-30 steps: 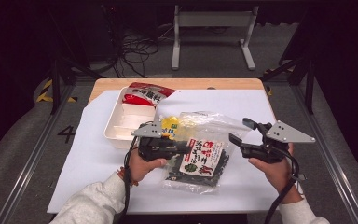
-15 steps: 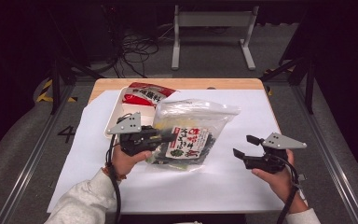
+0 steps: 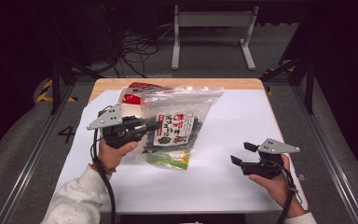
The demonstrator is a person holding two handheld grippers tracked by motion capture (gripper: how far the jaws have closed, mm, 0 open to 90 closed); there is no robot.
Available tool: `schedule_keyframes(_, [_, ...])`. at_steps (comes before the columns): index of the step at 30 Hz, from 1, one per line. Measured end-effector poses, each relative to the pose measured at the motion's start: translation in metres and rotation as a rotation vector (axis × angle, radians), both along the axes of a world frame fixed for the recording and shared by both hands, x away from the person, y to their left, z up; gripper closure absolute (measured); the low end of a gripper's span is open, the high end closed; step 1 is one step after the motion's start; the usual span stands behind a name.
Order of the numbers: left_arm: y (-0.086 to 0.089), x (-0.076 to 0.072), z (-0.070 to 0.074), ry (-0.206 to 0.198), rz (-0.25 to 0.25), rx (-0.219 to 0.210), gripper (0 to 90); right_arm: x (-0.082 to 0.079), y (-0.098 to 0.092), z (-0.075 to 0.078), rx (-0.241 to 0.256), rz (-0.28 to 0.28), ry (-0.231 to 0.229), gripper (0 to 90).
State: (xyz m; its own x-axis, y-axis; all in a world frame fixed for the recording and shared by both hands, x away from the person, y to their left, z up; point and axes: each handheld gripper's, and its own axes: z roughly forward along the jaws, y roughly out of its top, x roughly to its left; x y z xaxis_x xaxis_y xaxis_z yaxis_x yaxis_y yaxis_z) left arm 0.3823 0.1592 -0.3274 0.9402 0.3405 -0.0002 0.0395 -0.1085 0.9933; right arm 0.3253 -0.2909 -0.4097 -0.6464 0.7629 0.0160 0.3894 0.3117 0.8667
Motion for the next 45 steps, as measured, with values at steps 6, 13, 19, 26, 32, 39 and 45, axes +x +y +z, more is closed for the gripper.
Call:
schedule_keyframes(6, [0.020, 0.005, 0.006, -0.056, 0.099, -0.004, 79.9, -0.001, 0.006, -0.005, -0.017, 0.028, 0.008, 25.4])
schedule_keyframes(13, [0.034, 0.014, 0.010, -0.111, 0.185, 0.006, 79.9, -0.003, 0.007, -0.009, -0.027, 0.028, 0.019, 25.4])
schedule_keyframes(19, [0.046, 0.029, 0.007, -0.141, 0.240, 0.028, 79.8, -0.002, 0.012, -0.014, -0.037, 0.040, 0.037, 25.4])
schedule_keyframes(26, [0.055, 0.040, 0.006, -0.168, 0.302, 0.052, 79.8, 0.000, 0.015, -0.018, -0.040, 0.040, 0.053, 25.4])
schedule_keyframes(32, [0.056, 0.053, -0.007, -0.157, 0.352, 0.100, 79.7, 0.001, 0.018, -0.020, -0.040, 0.050, 0.062, 25.7])
schedule_keyframes(39, [0.075, 0.063, -0.016, -0.139, 0.379, 0.064, 79.6, -0.001, 0.019, -0.021, -0.050, 0.057, 0.068, 25.5])
schedule_keyframes(45, [0.081, 0.074, -0.032, -0.088, 0.378, 0.056, 79.3, 0.000, 0.020, -0.022, -0.058, 0.060, 0.071, 25.2])
